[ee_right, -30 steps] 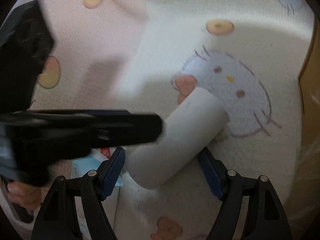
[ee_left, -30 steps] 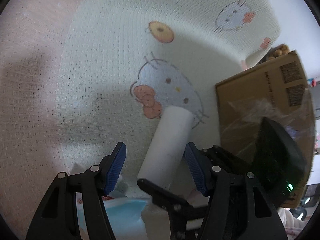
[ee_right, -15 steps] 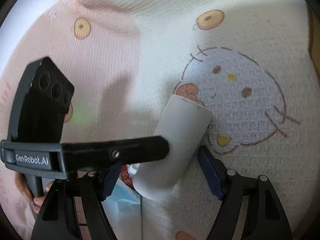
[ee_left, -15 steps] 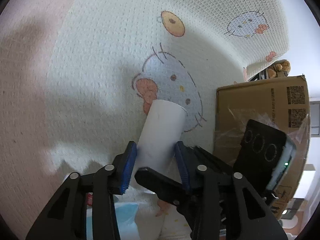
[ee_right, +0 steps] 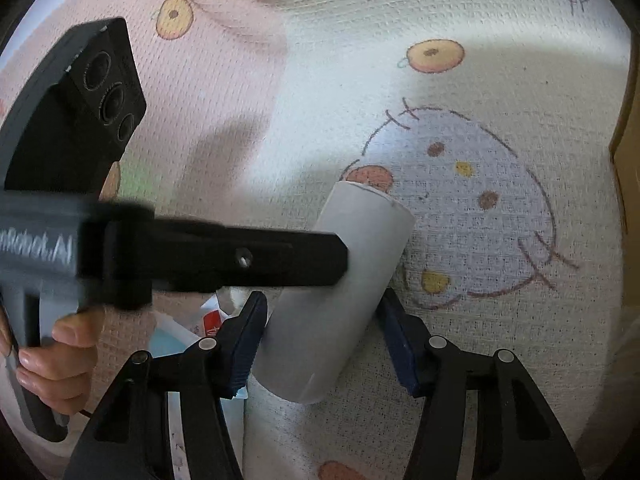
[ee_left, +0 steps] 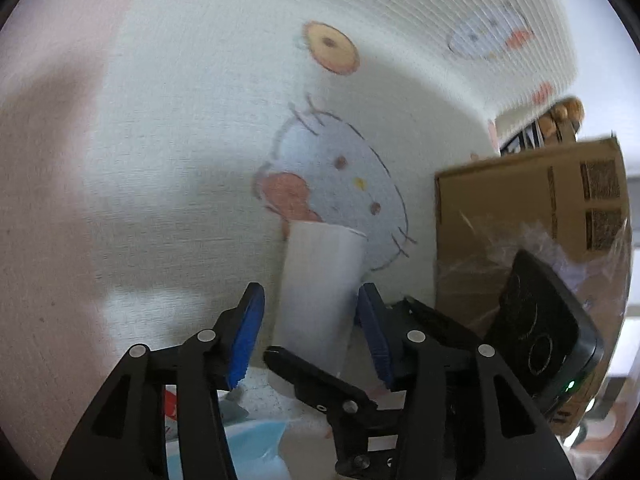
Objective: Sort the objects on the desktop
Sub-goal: 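Close the left tool on the white tube and lift it upright, then carry the held tube with the left tool over the cardboard box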
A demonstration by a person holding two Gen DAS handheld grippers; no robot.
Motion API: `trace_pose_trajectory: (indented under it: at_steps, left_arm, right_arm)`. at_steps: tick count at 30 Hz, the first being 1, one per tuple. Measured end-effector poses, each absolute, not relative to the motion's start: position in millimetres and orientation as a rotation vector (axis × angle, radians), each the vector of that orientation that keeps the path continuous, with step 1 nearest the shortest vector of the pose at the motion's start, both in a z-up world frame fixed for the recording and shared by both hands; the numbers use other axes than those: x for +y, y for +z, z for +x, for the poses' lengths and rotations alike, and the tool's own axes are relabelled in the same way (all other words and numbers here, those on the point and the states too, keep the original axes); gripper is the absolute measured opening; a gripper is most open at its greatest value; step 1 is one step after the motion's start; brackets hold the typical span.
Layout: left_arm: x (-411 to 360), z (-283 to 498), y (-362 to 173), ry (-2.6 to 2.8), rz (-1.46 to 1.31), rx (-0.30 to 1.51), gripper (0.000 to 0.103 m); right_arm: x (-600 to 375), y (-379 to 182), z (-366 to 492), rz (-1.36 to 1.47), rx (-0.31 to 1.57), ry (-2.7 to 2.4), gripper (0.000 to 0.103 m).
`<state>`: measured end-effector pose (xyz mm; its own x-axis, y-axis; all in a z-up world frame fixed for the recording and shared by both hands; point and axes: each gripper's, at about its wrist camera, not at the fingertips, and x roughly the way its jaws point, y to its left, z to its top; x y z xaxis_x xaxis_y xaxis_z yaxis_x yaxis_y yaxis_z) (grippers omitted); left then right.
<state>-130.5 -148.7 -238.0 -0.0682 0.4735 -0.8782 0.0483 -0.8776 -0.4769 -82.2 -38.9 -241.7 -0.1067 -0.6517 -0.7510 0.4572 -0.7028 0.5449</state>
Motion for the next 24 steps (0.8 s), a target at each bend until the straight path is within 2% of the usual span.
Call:
trace_pose_trajectory:
  at_steps: [3,5,13,20,24]
  left_arm:
    - [-140,-130,-245,1.993,-1.943,-0.525,0.053]
    - [-136,-128,-247,2.028,-1.948,-0.469,0.049]
    - [-143,-118,-232,2.121,-1.865,-0.479,0.048]
    - [-144,-106,-208,2.218,-1.789,-0.455,0.048]
    - [-144,-91,-183,2.349,-1.702,-0.333,0.048]
  right_arm:
    - [-38,-242,-82,1.417,-0.239,-1.884,0.054]
    - [-41,-244,-80,1.416,-0.23,-1.887,0.054]
    - [-54,-245,-87,1.422,-0.181,-1.896,0.054]
    - [-53,-242,-89,1.399,-0.286,-1.831,0.054]
    - [-60,-230,-85,1.362,-0.225,-1.847,0.054]
